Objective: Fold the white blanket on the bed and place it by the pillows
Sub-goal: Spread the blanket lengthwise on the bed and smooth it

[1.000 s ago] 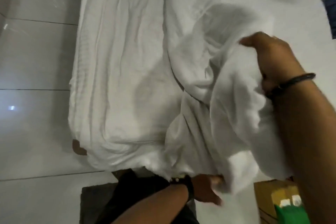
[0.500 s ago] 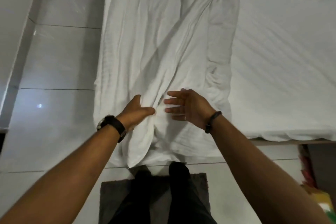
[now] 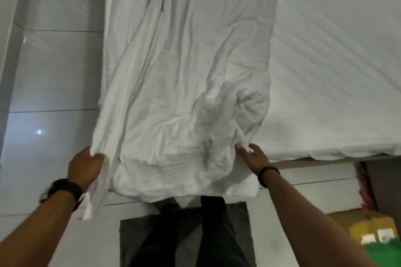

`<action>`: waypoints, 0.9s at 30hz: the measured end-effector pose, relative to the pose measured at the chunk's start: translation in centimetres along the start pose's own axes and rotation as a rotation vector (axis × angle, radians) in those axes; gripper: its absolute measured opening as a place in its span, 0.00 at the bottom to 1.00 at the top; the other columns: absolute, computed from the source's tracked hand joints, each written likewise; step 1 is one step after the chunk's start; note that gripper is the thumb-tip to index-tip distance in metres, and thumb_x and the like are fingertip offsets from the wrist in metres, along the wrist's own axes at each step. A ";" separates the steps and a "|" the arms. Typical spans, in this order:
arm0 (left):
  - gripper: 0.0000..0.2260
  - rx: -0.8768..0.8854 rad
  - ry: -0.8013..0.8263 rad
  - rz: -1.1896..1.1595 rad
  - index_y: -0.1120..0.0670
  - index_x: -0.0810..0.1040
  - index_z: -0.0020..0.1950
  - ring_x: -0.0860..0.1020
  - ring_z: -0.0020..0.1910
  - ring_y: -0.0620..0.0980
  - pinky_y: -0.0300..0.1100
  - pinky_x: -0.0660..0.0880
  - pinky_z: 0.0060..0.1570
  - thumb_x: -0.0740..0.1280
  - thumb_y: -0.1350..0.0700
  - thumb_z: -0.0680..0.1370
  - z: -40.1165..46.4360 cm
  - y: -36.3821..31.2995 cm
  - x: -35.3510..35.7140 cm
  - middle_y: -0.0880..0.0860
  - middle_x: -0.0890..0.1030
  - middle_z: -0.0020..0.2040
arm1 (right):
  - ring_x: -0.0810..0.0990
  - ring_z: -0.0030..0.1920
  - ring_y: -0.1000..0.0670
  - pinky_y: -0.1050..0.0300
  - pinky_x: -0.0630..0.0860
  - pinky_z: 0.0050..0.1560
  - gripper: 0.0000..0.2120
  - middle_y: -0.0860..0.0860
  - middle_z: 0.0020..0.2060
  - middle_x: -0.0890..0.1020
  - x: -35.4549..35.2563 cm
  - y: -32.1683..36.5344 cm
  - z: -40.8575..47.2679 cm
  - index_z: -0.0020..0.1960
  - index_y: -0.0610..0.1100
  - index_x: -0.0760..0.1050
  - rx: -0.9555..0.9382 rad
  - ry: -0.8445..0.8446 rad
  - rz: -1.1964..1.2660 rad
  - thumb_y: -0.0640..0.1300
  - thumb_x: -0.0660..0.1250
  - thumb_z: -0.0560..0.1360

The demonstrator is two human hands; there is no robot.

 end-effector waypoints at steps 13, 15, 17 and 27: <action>0.17 -0.112 0.103 0.126 0.61 0.69 0.69 0.75 0.59 0.61 0.48 0.71 0.58 0.59 0.57 0.81 -1.1 2.1 6.6 0.62 0.75 0.64 | 0.76 0.52 0.36 0.48 0.71 0.49 0.26 0.35 0.55 0.77 -5.0 -10.0 -4.4 0.60 0.37 0.71 0.245 -0.208 -0.041 0.60 0.57 0.79; 0.22 -0.134 0.078 0.037 0.59 0.64 0.72 0.74 0.61 0.61 0.48 0.71 0.59 0.63 0.54 0.79 -0.9 1.6 7.0 0.61 0.73 0.66 | 0.75 0.51 0.40 0.50 0.70 0.48 0.24 0.40 0.52 0.78 -5.0 -6.7 -3.1 0.55 0.41 0.71 0.156 -0.195 0.143 0.62 0.64 0.75; 0.33 -0.084 -0.010 -0.058 0.57 0.59 0.75 0.72 0.65 0.60 0.48 0.70 0.63 0.69 0.48 0.76 -0.8 0.1 6.5 0.59 0.70 0.70 | 0.74 0.54 0.43 0.49 0.73 0.55 0.33 0.41 0.60 0.75 -5.8 -3.3 -1.6 0.64 0.43 0.65 0.087 -0.247 0.350 0.63 0.69 0.71; 0.17 0.083 -0.248 0.252 0.66 0.76 0.56 0.77 0.54 0.68 0.53 0.73 0.54 0.58 0.54 0.78 2.9 -4.8 3.0 0.69 0.78 0.55 | 0.77 0.58 0.38 0.47 0.75 0.54 0.47 0.42 0.59 0.76 -7.2 1.3 4.5 0.68 0.39 0.64 0.115 -0.298 0.298 0.73 0.67 0.65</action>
Point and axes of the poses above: each hand's wrist, its own z-axis towards the middle knuckle, its own x-axis out of the palm, y = z × x, the point moved 7 cm from there along z, towards the middle knuckle
